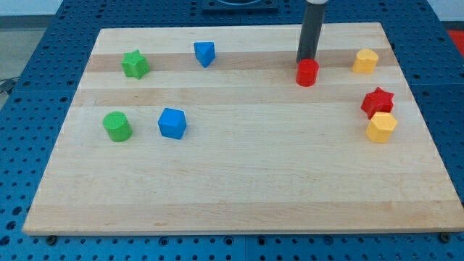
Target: Keep the red circle vertically below the yellow heart
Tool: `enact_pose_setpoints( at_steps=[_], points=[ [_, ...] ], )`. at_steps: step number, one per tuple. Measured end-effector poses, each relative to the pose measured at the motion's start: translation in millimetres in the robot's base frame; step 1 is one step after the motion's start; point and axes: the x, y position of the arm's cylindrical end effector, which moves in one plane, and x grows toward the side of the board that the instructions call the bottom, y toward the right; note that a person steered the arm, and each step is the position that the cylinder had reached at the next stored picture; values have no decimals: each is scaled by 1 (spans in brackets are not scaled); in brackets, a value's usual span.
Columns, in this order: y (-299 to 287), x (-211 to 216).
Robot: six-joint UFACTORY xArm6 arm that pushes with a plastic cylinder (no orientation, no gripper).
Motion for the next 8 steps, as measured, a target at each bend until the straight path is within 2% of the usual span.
enact_pose_setpoints(
  at_steps=[1,2,3,6,8],
  points=[
    [-50,4],
    [-58,15],
    [-48,37],
    [20,26],
    [18,34]
  ],
)
